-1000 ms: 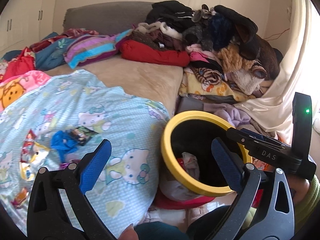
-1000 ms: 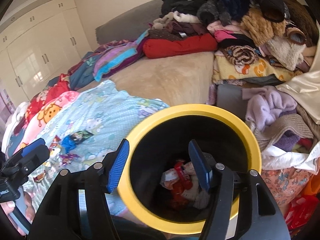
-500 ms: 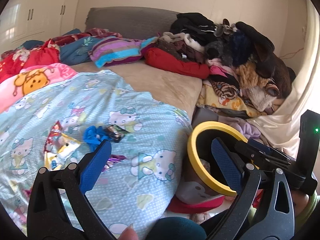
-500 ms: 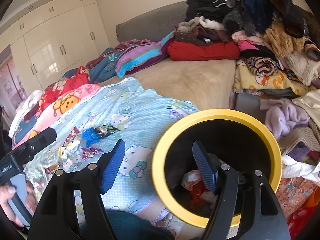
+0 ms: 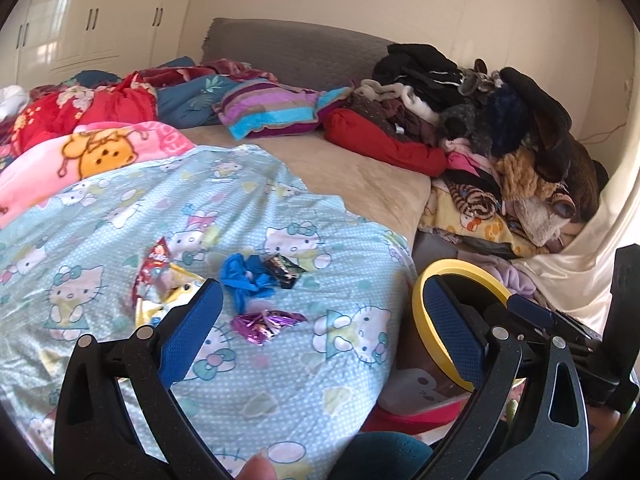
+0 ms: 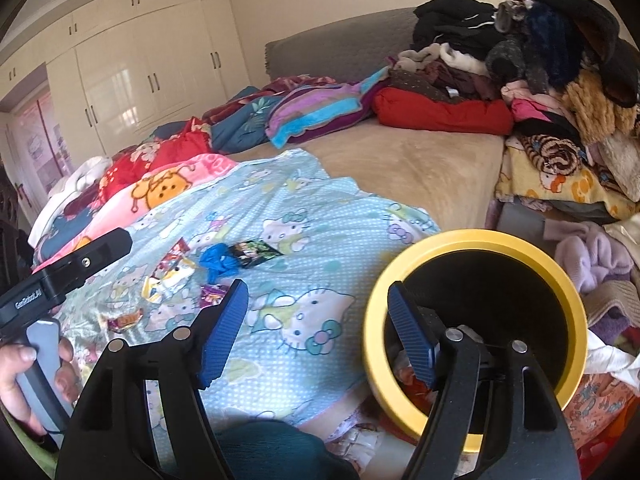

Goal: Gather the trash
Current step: 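Move both open tools back over the remaining wrappers on the sheet, then grasp the yellow-white snack bag with the left tool while the right tool grasps the purple wrapper, then carry the snack bag and purple wrapper over the yellow bin with both tools, then open both tools to drop the snack bag and purple wrapper into the bin, then move both open tools back toward the remaining items on the sheet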

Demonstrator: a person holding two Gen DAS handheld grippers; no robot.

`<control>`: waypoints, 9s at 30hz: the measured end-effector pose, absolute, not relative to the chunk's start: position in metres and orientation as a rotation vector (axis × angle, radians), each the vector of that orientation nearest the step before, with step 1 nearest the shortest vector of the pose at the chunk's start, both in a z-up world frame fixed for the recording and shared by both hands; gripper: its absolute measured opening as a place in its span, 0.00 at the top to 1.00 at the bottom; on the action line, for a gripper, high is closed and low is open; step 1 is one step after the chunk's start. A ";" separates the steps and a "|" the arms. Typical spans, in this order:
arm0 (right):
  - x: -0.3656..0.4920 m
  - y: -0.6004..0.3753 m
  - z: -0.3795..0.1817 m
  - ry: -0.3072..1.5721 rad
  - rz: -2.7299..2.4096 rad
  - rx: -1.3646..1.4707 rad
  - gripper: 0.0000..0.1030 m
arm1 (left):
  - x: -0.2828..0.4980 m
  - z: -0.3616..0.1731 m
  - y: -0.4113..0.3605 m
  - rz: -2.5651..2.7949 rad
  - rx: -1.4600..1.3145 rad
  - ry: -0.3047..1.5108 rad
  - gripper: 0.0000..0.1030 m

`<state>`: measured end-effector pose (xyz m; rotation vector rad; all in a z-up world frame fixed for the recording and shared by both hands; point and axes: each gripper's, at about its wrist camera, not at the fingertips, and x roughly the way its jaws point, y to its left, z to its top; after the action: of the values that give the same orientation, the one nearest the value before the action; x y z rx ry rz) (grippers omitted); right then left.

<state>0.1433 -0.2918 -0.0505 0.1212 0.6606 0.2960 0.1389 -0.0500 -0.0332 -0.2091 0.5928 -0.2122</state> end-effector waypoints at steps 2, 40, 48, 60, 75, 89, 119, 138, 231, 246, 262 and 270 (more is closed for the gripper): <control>0.143 -0.287 -0.050 0.660 0.303 0.110 0.32 | 0.138 -0.033 -0.044 -0.202 -0.215 0.588 0.11; 0.179 -0.171 -0.084 0.744 0.480 -0.042 0.32 | 0.139 -0.076 0.074 0.032 -0.332 0.645 0.11; 0.203 -0.144 -0.104 0.806 0.535 -0.110 0.44 | 0.153 -0.101 0.080 0.022 -0.358 0.719 0.25; 0.239 -0.123 -0.144 0.905 0.524 -0.160 0.72 | 0.183 -0.133 0.076 0.017 -0.383 0.830 0.44; 0.217 -0.147 -0.128 0.854 0.599 -0.028 0.88 | 0.199 -0.151 0.066 0.028 -0.380 0.890 0.81; 0.185 -0.152 -0.119 0.834 0.637 -0.003 0.88 | 0.178 -0.122 0.056 -0.016 -0.343 0.817 0.82; 0.155 -0.179 -0.083 0.763 0.611 -0.013 0.88 | 0.157 -0.064 0.032 -0.084 -0.285 0.692 0.83; 0.154 -0.233 -0.067 0.721 0.501 0.060 0.88 | 0.150 -0.048 -0.005 -0.154 -0.243 0.662 0.82; 0.164 -0.459 -0.116 0.770 -0.012 0.335 0.63 | 0.197 -0.085 -0.235 -0.557 0.040 0.765 0.47; 0.162 -0.433 -0.094 0.727 0.014 0.287 0.43 | 0.176 -0.062 -0.178 -0.434 -0.052 0.688 0.11; 0.154 -0.380 -0.062 0.664 0.110 0.197 0.35 | 0.152 -0.045 -0.120 -0.325 -0.121 0.621 0.11; 0.150 -0.349 -0.051 0.639 0.160 0.139 0.33 | 0.144 -0.041 -0.098 -0.280 -0.147 0.602 0.11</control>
<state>0.1505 -0.3486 -0.0510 0.1386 0.6391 0.1595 0.1437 -0.0976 -0.0409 -0.1473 0.6021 -0.2799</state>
